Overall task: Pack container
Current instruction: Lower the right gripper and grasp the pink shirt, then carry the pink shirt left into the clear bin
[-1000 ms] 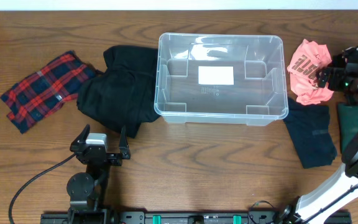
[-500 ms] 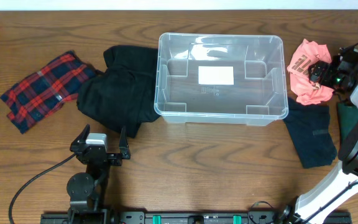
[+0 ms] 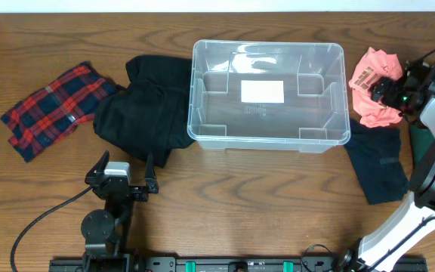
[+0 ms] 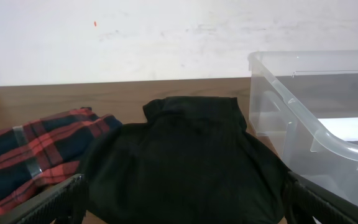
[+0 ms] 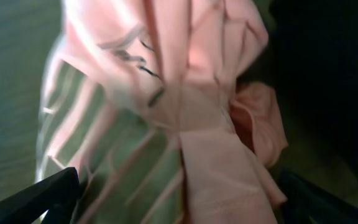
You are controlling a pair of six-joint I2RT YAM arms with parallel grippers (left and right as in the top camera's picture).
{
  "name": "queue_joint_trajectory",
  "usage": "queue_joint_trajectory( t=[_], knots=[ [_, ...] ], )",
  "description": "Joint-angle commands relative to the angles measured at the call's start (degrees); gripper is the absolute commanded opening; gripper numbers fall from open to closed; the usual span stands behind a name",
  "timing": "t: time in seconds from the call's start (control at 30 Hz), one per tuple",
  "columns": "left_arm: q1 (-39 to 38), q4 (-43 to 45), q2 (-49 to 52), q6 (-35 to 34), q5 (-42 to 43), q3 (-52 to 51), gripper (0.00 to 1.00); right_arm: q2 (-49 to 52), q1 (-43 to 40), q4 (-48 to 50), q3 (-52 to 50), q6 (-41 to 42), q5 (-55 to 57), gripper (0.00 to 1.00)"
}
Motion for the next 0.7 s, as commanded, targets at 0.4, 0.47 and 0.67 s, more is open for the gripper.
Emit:
queue_joint_trajectory(
  t=[0.4, 0.47, 0.67],
  knots=[
    [0.20, -1.03, -0.02, -0.52, -0.04, -1.51, 0.98, 0.59, 0.11, -2.32, 0.96, 0.74, 1.22, 0.31],
    [0.20, -1.03, -0.02, -0.50, -0.04, -1.51, 0.98, -1.38, 0.07, -2.16, 1.03, 0.11, 1.22, 0.24],
    [0.20, -1.03, -0.02, -0.52, -0.04, -1.51, 0.98, -11.10, 0.35, -0.39, 1.03, -0.74, 0.96, 0.01]
  ],
)
